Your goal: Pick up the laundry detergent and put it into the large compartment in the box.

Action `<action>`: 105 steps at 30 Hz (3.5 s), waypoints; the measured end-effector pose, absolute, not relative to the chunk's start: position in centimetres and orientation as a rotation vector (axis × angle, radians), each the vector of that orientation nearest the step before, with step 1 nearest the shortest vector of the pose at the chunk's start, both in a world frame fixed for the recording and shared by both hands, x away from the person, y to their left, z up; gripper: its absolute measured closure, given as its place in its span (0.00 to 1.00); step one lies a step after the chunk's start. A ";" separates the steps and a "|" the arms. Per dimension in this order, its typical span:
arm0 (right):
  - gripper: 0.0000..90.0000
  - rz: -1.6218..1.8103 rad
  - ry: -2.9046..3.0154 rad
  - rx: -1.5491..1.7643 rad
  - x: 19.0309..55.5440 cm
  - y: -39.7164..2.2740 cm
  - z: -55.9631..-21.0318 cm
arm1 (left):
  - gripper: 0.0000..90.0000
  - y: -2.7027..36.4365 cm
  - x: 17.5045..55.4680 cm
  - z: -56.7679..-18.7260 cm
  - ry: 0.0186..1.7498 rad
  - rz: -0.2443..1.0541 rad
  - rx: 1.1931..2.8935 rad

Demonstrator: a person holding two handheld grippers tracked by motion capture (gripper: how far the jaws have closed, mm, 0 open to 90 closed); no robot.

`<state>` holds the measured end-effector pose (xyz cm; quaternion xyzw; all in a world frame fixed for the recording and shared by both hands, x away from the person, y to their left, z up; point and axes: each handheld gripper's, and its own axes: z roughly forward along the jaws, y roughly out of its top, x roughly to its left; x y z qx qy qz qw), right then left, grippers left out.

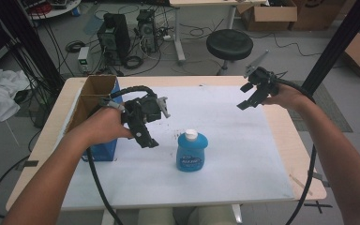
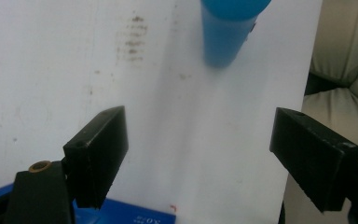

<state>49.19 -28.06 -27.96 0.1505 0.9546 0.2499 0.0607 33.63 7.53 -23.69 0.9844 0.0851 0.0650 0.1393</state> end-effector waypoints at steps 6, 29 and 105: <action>0.18 0.760 2.890 0.451 49.2 -27.9 -28.0 | 0.22 6.5 33.7 -23.6 0.168 0.154 2.809; 0.18 0.760 2.896 0.461 49.3 -28.0 -28.1 | 0.22 3.6 34.1 -23.2 0.028 0.131 2.811; 0.18 0.771 2.899 0.445 49.3 -27.7 -28.1 | 0.23 -3.2 35.1 -28.8 -0.009 0.070 2.946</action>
